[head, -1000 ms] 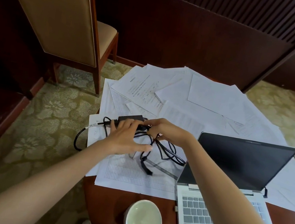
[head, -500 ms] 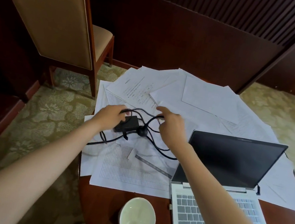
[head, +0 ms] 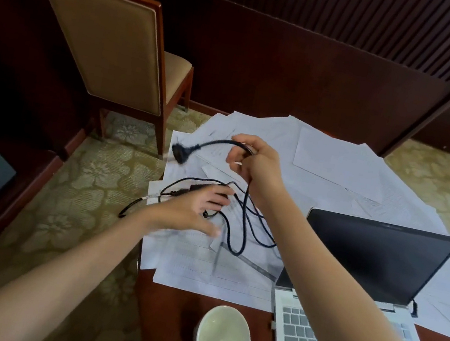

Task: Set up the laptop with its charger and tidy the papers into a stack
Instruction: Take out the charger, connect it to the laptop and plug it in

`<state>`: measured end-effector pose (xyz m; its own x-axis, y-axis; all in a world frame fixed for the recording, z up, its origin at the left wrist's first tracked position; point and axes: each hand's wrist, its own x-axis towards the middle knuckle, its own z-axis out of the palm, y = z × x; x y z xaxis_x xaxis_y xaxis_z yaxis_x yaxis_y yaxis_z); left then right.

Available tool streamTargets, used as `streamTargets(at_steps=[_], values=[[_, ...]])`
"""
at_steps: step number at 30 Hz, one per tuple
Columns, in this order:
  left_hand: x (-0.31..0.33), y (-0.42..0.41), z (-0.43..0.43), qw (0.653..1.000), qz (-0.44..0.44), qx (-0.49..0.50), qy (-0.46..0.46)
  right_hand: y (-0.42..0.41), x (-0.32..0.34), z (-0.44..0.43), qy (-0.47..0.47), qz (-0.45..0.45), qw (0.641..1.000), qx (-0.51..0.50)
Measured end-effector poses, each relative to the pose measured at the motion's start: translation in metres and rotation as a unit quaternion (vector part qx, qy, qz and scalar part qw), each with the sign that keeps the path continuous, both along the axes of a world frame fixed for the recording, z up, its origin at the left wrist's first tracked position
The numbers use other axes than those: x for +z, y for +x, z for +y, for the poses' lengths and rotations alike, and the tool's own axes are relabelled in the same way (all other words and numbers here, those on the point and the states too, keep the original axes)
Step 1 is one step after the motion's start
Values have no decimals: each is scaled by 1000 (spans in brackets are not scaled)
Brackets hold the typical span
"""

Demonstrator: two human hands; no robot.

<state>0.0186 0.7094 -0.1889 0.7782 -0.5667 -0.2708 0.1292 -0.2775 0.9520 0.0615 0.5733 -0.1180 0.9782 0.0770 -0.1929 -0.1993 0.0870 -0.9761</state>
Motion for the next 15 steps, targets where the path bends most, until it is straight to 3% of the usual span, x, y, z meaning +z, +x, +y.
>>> streamTargets(at_steps=[3, 8, 13, 15], values=[[-1, -6, -8, 995, 36, 75, -54, 1, -8, 23, 23, 15, 1000, 10], [-3, -20, 0, 991, 48, 116, -47, 10, -21, 44, 18, 25, 998, 48], [0, -25, 67, 975, 67, 204, -52, 12, -18, 68, -173, -84, 977, 91], [5, -14, 103, 965, 59, 255, -29, 15, -17, 83, -179, -83, 977, 80]])
